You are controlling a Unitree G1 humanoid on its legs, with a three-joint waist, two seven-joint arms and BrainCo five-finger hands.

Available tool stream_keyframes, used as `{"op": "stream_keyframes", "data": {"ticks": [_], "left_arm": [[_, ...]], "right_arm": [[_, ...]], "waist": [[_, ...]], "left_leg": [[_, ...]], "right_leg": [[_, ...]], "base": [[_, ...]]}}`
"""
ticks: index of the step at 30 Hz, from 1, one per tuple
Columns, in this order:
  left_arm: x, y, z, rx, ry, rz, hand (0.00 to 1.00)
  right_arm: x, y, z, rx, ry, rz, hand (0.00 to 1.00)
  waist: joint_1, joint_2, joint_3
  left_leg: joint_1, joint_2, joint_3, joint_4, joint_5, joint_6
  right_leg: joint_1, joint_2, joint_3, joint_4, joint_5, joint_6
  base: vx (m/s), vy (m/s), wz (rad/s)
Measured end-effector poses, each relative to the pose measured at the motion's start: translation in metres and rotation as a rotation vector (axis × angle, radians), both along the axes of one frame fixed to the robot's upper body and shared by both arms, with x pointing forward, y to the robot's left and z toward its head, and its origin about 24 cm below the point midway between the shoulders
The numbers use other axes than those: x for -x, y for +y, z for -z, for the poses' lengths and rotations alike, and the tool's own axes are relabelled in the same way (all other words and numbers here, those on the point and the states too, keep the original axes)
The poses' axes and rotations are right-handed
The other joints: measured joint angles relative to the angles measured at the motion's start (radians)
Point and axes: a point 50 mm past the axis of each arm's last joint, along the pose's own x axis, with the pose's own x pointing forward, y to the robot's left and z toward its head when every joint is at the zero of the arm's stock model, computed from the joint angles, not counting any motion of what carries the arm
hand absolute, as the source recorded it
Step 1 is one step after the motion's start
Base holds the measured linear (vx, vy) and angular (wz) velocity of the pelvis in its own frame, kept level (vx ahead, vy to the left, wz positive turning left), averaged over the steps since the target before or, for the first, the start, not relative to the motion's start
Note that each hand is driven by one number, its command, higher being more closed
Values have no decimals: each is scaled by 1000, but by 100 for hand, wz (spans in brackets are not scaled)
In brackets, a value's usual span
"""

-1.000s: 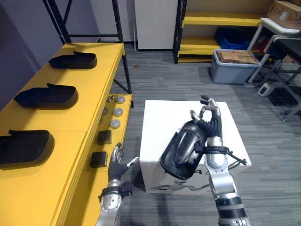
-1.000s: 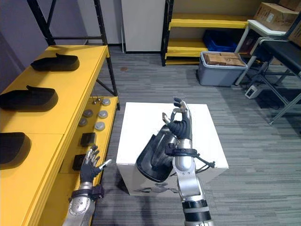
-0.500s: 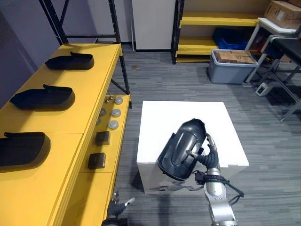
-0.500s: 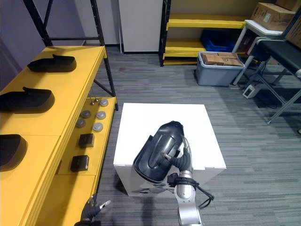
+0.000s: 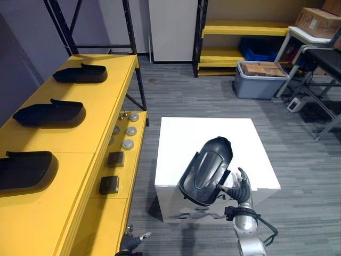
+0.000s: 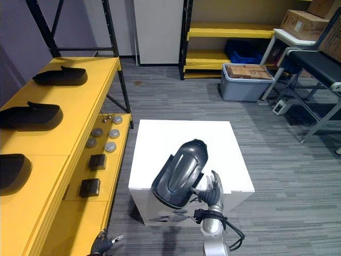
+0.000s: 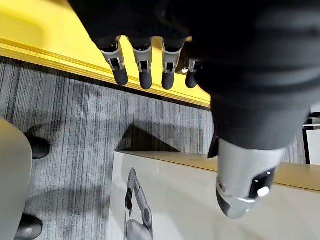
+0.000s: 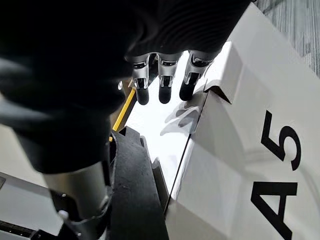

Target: Walk over and take plastic housings, then place them on the shelf

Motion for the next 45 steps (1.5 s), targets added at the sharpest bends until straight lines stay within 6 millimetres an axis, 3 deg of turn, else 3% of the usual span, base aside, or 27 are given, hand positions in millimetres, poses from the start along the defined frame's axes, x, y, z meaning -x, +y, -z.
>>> {"op": "stream_keyframes", "data": {"ticks": [11,12,21,28,38,41,45], "left_arm": [[1,2,0,1,6,10,0],[1,2,0,1,6,11,0],[0,5,0,0,1,16,0],[-4,3,-1,4,-7,17,0],[-5,4,-2,4,-13,12,0],[-5,6,-2,4,-15,-1,0],[-6,7,-5,-3,-34,-11,0]], "right_arm": [[-24,3,2,-5,29,-9,0],[-27,2,2,-4,30,-7,100],[-48,-12,-5,32,44,27,100],[-58,-9,-3,14,78,8,100],[-72,-7,-11,-22,64,21,100],[-74,-14,-19,-31,24,57,100],[-79,-21,-50,5,-125,109,100]], "waist": [[-10,-15,-2],[-10,-16,-2],[-8,-28,3],[16,-29,4],[15,-29,8],[15,-28,9],[14,-27,25]], "left_leg": [[2,-1,-3,-8,4,0],[2,-2,-6,-11,6,0],[4,-1,-34,-36,27,-1],[5,-1,-35,-43,29,-1],[0,-6,-55,-40,30,-1],[1,-6,-55,-35,29,-1],[1,-7,-54,-27,28,-3]], "right_leg": [[-1,-1,-6,0,-1,2],[-1,-1,-8,0,-1,2],[1,-1,-35,-1,-2,3],[0,-1,-35,-4,-2,3],[2,-5,-54,-7,-3,4],[1,-7,-53,6,-8,11],[-3,-10,-48,20,-11,13]], "base": [[0,1,0],[1,3,5],[-4,-7,9],[10,-1,1],[23,-2,6],[0,0,0],[0,0,0]]}}
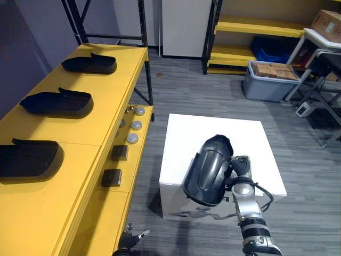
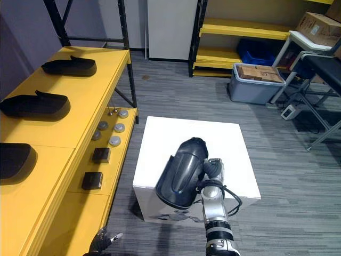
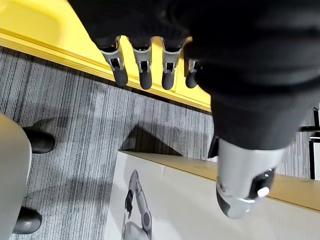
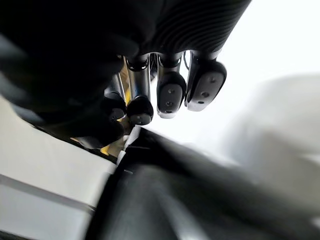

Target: Walk over and take plastic housings, then place them on the shelf

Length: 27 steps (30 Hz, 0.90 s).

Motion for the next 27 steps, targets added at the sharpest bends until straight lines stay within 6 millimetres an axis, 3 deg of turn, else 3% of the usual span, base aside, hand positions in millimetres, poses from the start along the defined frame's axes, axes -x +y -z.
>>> {"op": "stream_keyframes", "data": {"ticks": [5,7,12,13,23,27], "left_arm": [[-1,1,-7,-9,-46,-9,0],[-9,1,-20,-12,-126,-18,0],[-26,2,-40,-26,-259,-38,0],[-28,2,-42,-24,-274,-40,0],[-26,2,-41,-14,-272,-52,0],[-18,1,-32,-7,-214,-52,0]], "right_arm": [[1,-7,-24,42,-118,44,100],[5,-10,-41,77,-202,57,100],[6,-15,-56,121,-263,53,100],[6,-15,-57,122,-268,50,0],[6,5,-51,123,-246,-84,0],[13,15,-43,123,-224,-150,0]], "waist": [[0,1,1],[1,3,2],[2,8,5],[0,8,5],[3,9,5],[7,12,5]], "left_leg": [[-5,0,6,7,-4,-2],[-19,1,5,14,-5,-2],[-22,2,5,20,-5,-1],[-23,2,5,21,-5,-1],[-23,6,18,40,-10,-2],[-18,8,29,48,-20,-2]], "right_leg": [[-4,0,12,4,-3,-1],[-22,0,14,14,-5,-4],[-33,0,15,35,-17,-10],[-34,0,16,35,-17,-11],[-34,2,26,48,-19,-14],[-33,4,42,55,-20,-15]], "base": [[-10,1,-5],[0,0,0],[6,-2,0],[34,-5,-1],[2,0,-3],[-14,9,-10]]}}
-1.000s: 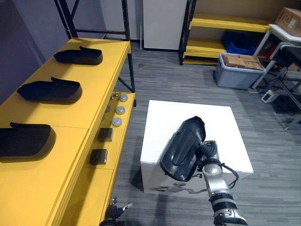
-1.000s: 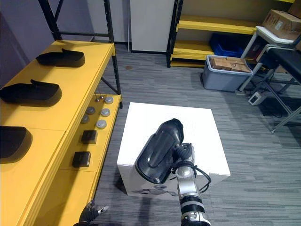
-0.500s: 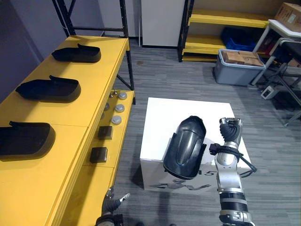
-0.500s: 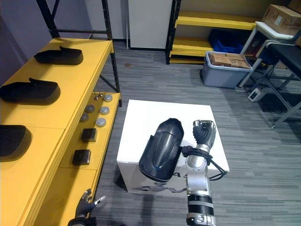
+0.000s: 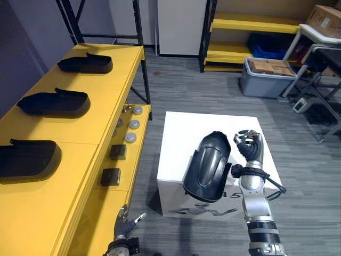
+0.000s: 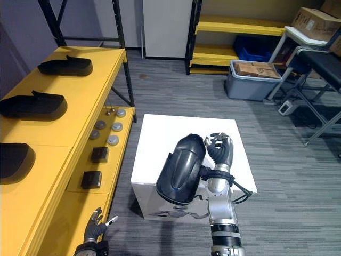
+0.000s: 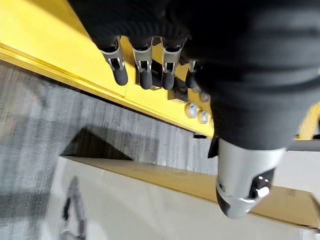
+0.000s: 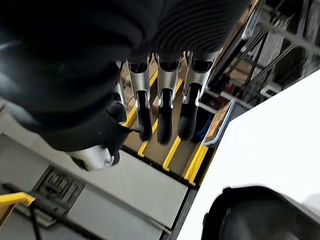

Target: Walk over and take plastic housings, then place them on the shelf

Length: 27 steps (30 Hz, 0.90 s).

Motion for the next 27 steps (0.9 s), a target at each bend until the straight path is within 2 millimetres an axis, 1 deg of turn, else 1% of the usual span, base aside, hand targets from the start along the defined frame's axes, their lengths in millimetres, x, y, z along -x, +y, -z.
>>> {"op": "stream_keyframes", "data": {"ticks": [4,7,8,13,17,19,25,26,27], "left_arm": [[16,-1,15,14,97,0,0],[26,-2,24,19,158,1,0],[27,-2,25,20,166,1,0],[27,-3,28,23,184,5,0],[27,-3,29,24,188,6,0],[27,-3,29,23,187,8,0],[26,-3,30,29,192,21,0],[25,-3,30,28,193,24,0],[25,-4,31,27,194,29,0]], "right_arm": [[12,0,18,4,68,-10,0],[15,-1,29,13,117,-9,0],[15,-1,32,20,131,-9,0],[21,-2,59,50,256,-2,0],[23,-2,73,49,322,1,0],[22,-2,84,46,377,0,0],[6,2,84,80,402,-18,0],[3,3,85,97,408,-22,100],[0,4,85,114,416,-26,100]], "waist": [[-5,3,-2],[-7,8,-5],[-7,8,-5],[-6,16,-14],[-6,16,-14],[-7,16,-14],[-8,15,-15],[-7,14,-15],[-8,14,-15]], "left_leg": [[1,0,0,-1,0,0],[2,0,-1,-2,1,0],[3,0,-2,-2,1,-1],[3,-3,-15,-9,2,-3],[2,-3,-24,-13,4,-5],[1,-4,-25,-18,5,-7],[-1,-5,-33,-37,18,-7],[-2,-5,-33,-40,20,-7],[-2,-5,-33,-43,22,-7]], "right_leg": [[1,0,-1,-2,0,0],[2,0,-3,-6,1,0],[2,0,-4,-7,1,0],[20,0,-23,-34,7,2],[21,0,-29,-38,8,2],[20,0,-31,-39,8,2],[19,-1,-47,-50,13,6],[19,-1,-47,-54,15,6],[19,-1,-48,-54,16,6]], "base": [[0,0,0],[23,5,1],[31,6,4],[35,5,9],[32,1,7],[36,6,2],[5,-2,4],[13,-5,3],[0,0,0]]}}
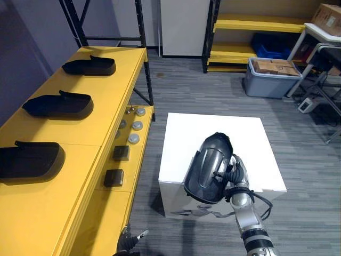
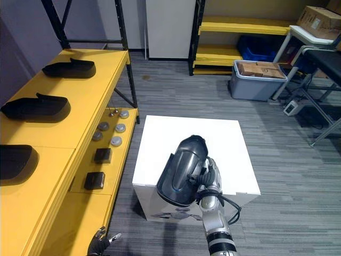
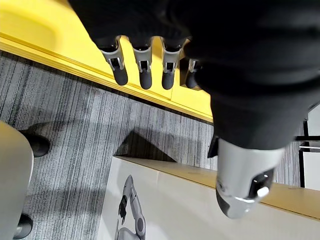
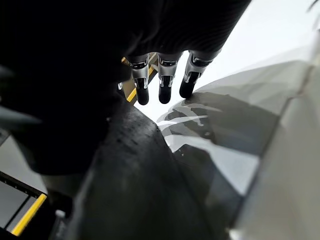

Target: Walk over and take plastic housings, then place them on the shelf

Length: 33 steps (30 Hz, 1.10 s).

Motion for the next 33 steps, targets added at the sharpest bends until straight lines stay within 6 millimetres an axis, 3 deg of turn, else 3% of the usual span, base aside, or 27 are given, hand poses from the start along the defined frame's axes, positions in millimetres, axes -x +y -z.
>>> {"op": "stream_keyframes", "data": {"ticks": [7,14,25,33], "left_arm": [[-1,-1,0,-3,1,20,0],[-4,-3,2,2,13,32,0],[-5,-2,1,0,5,31,0],[-4,-2,-2,-1,-15,24,0]], "right_arm": [[-18,-9,-7,86,22,-6,100],[-25,-7,-11,86,26,-35,100],[-25,7,-10,47,34,-76,100],[-21,10,-30,-1,-92,-37,100]], "waist": [[0,-9,-5],[2,-17,-7],[8,-27,-6],[7,-25,-5]], "left_leg": [[4,1,0,-23,13,2],[4,2,1,-28,13,2],[20,1,3,-25,10,-2],[18,2,4,-18,9,-3]], "right_leg": [[-3,1,-2,-5,2,0],[-2,3,-2,-12,2,-1],[15,1,1,-8,2,0],[8,0,10,4,0,2]], "base": [[0,0,0],[32,-9,0],[13,-1,0],[0,0,-1]]}}
